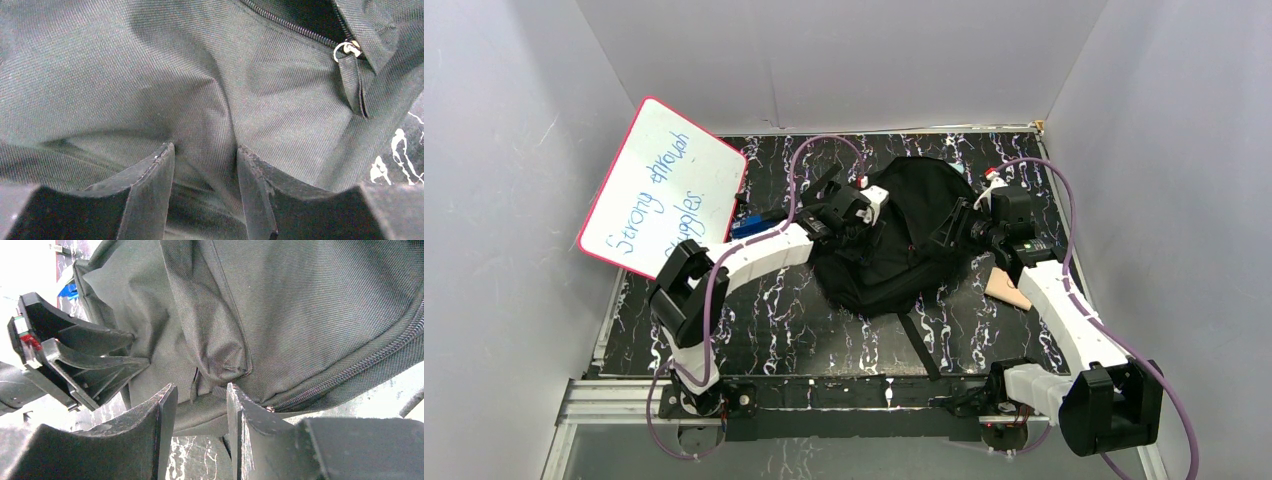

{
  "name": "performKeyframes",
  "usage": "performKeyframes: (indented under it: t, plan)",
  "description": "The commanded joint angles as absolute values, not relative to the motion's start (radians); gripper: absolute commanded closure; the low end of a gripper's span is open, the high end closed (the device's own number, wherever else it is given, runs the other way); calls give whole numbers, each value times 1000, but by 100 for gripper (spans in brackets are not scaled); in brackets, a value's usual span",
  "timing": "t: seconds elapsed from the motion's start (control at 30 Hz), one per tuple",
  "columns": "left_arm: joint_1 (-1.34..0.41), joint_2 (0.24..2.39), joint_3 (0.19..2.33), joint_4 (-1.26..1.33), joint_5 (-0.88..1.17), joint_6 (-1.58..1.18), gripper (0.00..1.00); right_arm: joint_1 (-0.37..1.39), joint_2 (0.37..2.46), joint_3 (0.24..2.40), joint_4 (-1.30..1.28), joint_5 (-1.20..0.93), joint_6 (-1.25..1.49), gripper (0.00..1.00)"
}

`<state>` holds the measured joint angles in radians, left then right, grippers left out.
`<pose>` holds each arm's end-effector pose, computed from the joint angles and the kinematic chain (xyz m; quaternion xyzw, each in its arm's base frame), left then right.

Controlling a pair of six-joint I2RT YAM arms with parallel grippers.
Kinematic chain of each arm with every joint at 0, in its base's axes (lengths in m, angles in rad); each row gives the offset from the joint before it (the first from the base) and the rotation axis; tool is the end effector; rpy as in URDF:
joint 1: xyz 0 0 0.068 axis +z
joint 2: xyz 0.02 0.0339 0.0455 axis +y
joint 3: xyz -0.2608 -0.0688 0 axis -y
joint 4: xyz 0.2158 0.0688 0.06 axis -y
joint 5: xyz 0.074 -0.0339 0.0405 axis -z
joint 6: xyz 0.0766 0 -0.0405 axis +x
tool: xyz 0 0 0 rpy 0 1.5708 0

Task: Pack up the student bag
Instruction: Zip the student bag at the center of the board.

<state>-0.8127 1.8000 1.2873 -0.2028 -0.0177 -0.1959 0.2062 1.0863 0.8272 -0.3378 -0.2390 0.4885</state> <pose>0.2831 -0.2971 0.2151 0.2727 0.8681 -0.1933 0.3670 0.2363 0.0680 0.2636 0.0682 0.8766 0.2572 0.4010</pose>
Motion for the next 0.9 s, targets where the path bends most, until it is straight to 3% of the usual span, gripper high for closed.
performKeyframes:
  t: [0.0,0.6,0.77,0.87]
  plan:
    - [-807,1719,1282,-253,-46,-202,53,210,1068,831,-302,-263,489,51]
    - [-811,1788,1438,-126,302,-242,45,209,1081,723,-221,-264,572,59]
    - [-837,1808,1432,-102,315,-263,38,210,1067,735,-269,-223,584,59]
    - [-843,1830,1434,-93,311,-269,32,210,1030,762,-340,-174,601,53]
